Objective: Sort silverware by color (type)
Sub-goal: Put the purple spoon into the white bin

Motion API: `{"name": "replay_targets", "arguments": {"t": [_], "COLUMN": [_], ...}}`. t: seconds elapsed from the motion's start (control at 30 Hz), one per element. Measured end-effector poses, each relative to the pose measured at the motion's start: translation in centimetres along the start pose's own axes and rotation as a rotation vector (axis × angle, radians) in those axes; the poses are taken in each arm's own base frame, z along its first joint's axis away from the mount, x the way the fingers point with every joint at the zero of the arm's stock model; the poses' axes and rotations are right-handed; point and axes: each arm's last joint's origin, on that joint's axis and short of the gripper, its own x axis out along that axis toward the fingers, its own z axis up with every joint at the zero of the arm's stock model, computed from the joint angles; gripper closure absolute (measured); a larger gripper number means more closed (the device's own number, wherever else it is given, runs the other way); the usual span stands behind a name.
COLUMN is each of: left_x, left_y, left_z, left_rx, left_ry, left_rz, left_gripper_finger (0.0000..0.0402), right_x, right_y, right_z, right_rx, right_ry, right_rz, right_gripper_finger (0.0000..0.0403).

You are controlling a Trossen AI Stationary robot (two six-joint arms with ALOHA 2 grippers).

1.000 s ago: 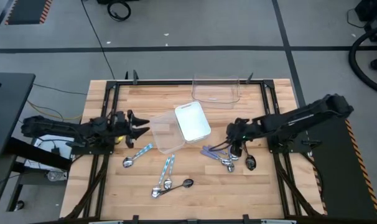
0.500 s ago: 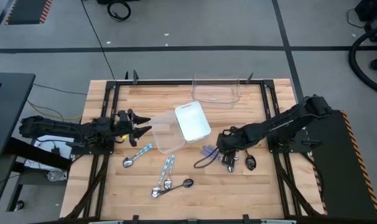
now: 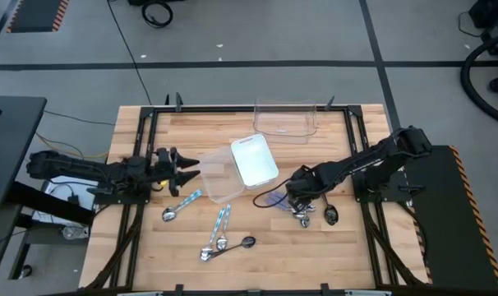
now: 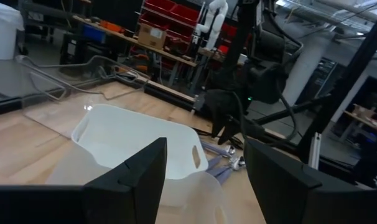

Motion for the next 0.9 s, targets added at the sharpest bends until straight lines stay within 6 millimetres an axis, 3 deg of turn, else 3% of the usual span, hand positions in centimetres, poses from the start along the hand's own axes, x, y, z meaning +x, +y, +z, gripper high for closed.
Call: {"name": "replay_targets", "arguments": {"t": [0.27, 0.5, 0.63, 0.9], "left_x": [-0.1, -0.2, -0.2, -0.2], "left_y": [-0.6, -0.8, -0.8, -0.7], "left_z": [-0.2, -0.4, -0.5, -0.8], "left_rx": [-0.006, -0.01, 0.012, 0.06], "left_ry": [0.024, 0.042, 0.049, 0.083], "left_rz": [-0.055, -0.078, -0.075, -0.064], "left_gripper_finger": [0.0182, 0.0182, 0.0182, 0.0182], "right_x": [1.1, 3.2, 3.7, 3.6], "right_y": [0.2, 1.1, 1.2, 1.4], "right_z": [-0.1, -0.2, -0.3, -0.3], "right_rx": [0.188, 0.201, 0.174, 0.17], "right_ry": [-0.001, 0.013, 0.041, 0.04], "right_rz": [-0.051, -0.084, -0.091, -0.067], "right_gripper_finger": [0.0212, 0.0215, 0.0243, 0.0342]}}
